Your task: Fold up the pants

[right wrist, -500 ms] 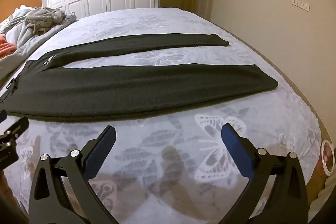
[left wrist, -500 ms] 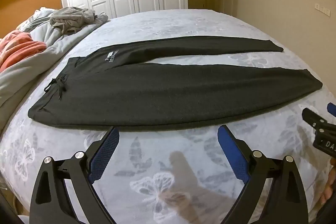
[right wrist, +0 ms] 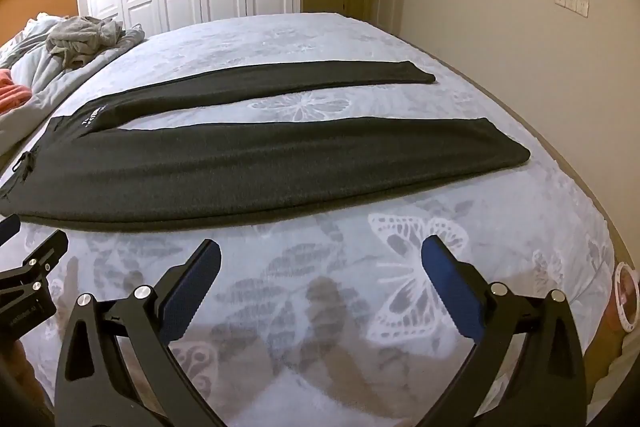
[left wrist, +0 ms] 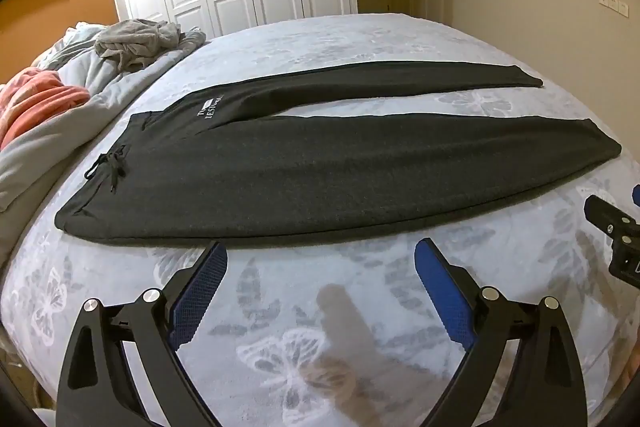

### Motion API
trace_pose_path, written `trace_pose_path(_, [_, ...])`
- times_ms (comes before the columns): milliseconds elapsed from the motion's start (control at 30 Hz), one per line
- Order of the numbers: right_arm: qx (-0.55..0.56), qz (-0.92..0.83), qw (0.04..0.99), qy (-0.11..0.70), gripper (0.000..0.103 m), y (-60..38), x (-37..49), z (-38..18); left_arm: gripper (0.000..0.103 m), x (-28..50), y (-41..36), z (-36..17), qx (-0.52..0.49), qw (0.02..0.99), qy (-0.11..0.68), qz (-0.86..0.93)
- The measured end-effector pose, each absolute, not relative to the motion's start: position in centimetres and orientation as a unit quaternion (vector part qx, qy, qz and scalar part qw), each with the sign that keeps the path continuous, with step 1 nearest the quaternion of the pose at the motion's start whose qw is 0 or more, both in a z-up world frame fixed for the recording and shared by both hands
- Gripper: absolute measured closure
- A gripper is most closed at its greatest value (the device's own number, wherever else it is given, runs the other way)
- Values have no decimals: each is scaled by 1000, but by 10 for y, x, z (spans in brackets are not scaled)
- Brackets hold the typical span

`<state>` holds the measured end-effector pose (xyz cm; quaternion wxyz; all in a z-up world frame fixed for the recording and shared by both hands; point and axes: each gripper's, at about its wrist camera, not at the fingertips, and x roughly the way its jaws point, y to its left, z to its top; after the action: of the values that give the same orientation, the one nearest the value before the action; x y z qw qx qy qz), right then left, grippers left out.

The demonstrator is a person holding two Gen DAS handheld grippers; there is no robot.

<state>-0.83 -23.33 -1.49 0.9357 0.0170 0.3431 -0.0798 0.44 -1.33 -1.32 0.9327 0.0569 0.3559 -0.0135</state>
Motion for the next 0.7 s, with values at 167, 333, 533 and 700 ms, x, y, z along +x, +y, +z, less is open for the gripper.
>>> trace_pose_path(167, [19,-77,934,347,5,-232,-5,-13,10,4,-15,-13,57,932,357,-9])
trace_pose_path(333, [21,-76,935,345,5,-232,-5,-12,10,5,-11,-13,52,932,358,-4])
trace_pose_path(533, [21,-73,936,344,5,-231,-5,-12,10,4,-10,-12,52,933,357,-3])
trace_pose_path(700, [20,-73,936,343,5,-230,-6,-12,10,2,-10,-11,56,933,355,-4])
